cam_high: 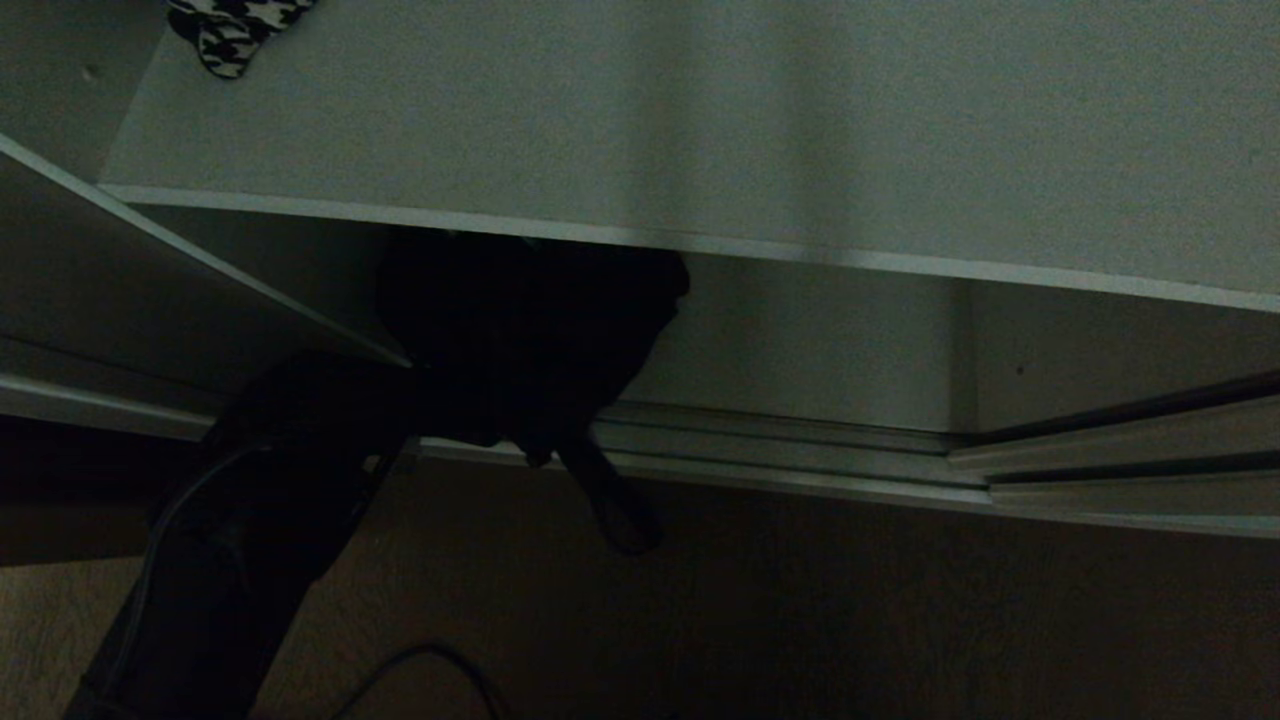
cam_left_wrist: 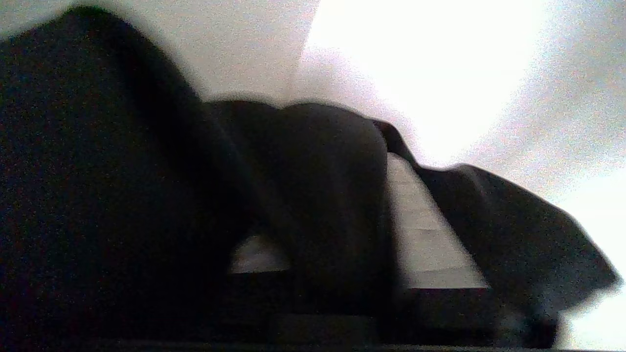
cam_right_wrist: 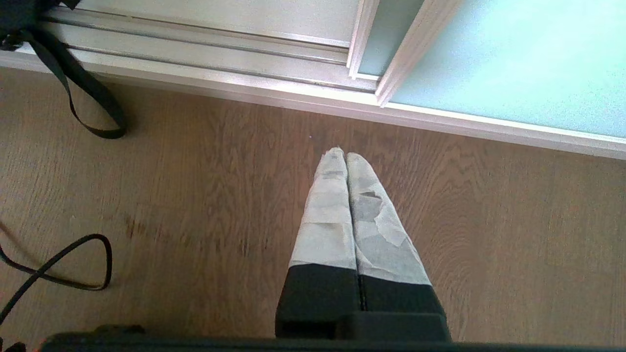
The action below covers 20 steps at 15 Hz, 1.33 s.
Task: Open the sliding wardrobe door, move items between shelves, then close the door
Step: Place the bag on the lower shelf
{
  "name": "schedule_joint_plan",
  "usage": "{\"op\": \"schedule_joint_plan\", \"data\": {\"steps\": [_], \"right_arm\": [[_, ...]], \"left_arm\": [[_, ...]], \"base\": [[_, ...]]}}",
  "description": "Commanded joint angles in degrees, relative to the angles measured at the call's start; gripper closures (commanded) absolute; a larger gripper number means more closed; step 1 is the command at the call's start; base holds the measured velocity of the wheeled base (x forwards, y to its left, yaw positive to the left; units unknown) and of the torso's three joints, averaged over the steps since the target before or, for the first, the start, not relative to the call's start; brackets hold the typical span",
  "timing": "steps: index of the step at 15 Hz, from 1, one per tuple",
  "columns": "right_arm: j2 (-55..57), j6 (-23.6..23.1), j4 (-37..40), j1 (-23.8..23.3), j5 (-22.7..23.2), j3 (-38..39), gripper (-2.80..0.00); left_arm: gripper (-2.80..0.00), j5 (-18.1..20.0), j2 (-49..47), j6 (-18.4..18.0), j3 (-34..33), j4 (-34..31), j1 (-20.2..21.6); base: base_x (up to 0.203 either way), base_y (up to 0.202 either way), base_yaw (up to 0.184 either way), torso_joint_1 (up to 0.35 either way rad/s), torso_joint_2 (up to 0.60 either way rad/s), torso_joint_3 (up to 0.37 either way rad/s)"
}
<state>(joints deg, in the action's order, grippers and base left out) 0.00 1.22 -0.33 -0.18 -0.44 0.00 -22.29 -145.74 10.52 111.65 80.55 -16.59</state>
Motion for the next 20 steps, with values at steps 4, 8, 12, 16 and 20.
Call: {"op": "schedule_joint_plan", "data": {"steps": [4,8,12,16,20], "right_arm": [[-0.1,0.0,0.0,0.0,0.0,0.0,0.0],[-0.1,0.0,0.0,0.0,0.0,0.0,0.0],[-0.1,0.0,0.0,0.0,0.0,0.0,0.0],[-0.1,0.0,0.0,0.0,0.0,0.0,0.0],[-0.1,0.0,0.0,0.0,0.0,0.0,0.0]], "left_arm": [[-2.8,0.9,0.5,1.4,-0.1,-6.0,0.1],[-2.8,0.8,1.6,5.7,0.0,-11.6,0.6],[-2.8,2.8,1.1,5.0,-0.2,-13.0,0.6],[-2.8,2.4,2.3,5.0,-0.2,-13.5,0.2],[-2.8,0.8,2.3,3.7,-0.3,-7.1,-0.4]], "base": [[0.0,0.0,0.0,0.0,0.0,0.0],[0.0,0.0,0.0,0.0,0.0,0.0],[0.0,0.0,0.0,0.0,0.0,0.0],[0.0,0.0,0.0,0.0,0.0,0.0],[0.0,0.0,0.0,0.0,0.0,0.0]]}}
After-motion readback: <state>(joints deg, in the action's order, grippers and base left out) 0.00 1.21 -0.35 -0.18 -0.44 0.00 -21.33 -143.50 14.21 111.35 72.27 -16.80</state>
